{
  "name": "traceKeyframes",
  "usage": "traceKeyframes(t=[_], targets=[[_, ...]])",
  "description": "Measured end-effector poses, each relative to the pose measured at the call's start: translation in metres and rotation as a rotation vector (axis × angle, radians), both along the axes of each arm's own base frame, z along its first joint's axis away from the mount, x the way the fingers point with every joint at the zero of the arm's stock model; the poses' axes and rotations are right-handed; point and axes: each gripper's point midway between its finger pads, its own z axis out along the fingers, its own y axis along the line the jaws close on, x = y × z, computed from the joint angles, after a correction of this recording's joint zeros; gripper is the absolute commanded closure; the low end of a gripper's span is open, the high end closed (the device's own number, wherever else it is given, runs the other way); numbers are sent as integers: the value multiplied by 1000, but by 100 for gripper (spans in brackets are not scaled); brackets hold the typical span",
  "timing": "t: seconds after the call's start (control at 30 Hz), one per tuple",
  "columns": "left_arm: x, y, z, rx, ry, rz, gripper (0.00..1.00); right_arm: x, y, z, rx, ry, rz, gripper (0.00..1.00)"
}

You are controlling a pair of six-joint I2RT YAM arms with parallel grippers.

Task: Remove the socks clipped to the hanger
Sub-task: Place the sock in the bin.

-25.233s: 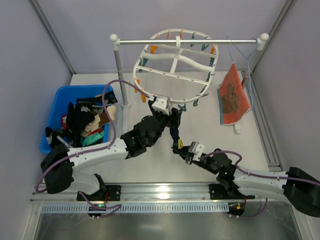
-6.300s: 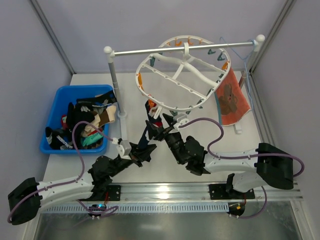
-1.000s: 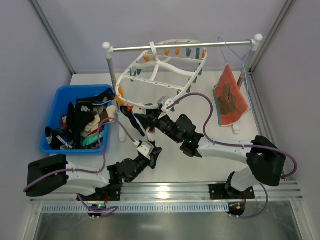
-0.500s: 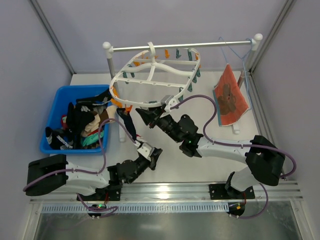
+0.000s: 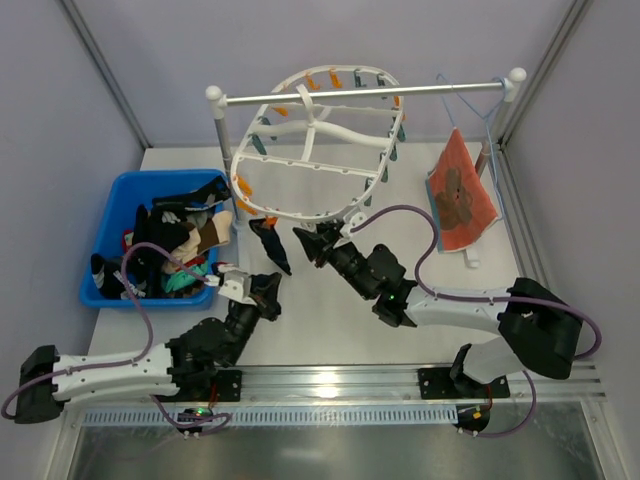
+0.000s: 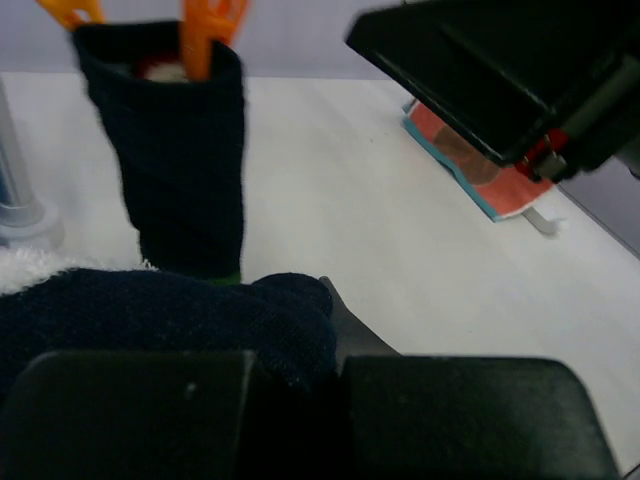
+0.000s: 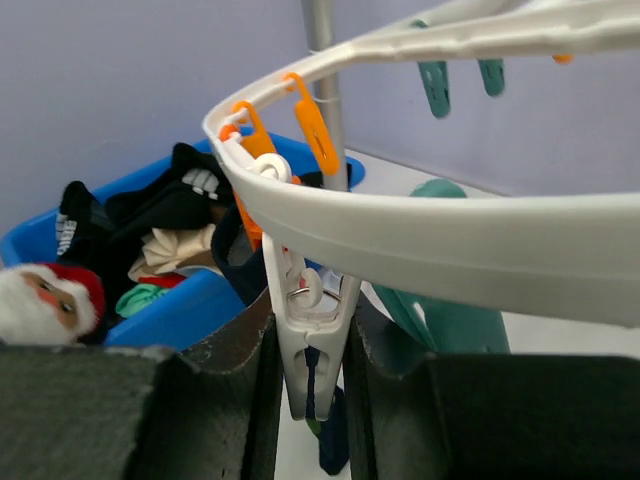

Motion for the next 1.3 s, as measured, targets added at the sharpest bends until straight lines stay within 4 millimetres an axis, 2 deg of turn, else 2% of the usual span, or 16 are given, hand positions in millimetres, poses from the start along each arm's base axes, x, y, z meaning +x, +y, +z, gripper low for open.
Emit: traceKeyframes(t=[0.13,0.27,0.4,0.57,0.7,0.77,0.83,0.87,0.9,0.93,0.97,1.0,1.03,1.1,1.3], targets=[[10,27,18,-14,-8,96,100,0,-28,-18,-14,25,-71,96],[25,51,38,18,-13,227,100,0,-60,-21,11,27,-135,96],[58,83,52,74,9,407,100,0,-87,-23,46,31,-173,96],[107,146,66,60,71,629,100,-1,-110,-40,51,57,-196,96],[144,217,74,-36,133,829,100,-2,-122,-47,60,76,-199,96],[153,250,70,-96,157,916,100,-5,-125,-45,74,73,-191,96],[156,265,58,-132,190,966,100,-7,-128,-43,87,71,-185,96],[158,265,52,-143,204,967,98,-7,-129,-43,90,72,-182,96],[160,264,46,-159,219,963,93,-8,-129,-42,94,71,-180,96],[162,262,39,-163,235,961,80,-9,-130,-42,97,71,-175,96],[162,262,34,-167,249,963,32,-10,-130,-42,99,71,-172,96],[162,262,27,-167,267,967,13,-11,-130,-41,102,70,-168,96],[162,261,22,-175,281,969,1,-12,-130,-40,105,68,-165,96],[161,261,15,-189,302,973,0,-12,-131,-39,109,67,-162,96],[156,257,13,-222,324,961,0,-13,-130,-39,116,72,-152,96]])
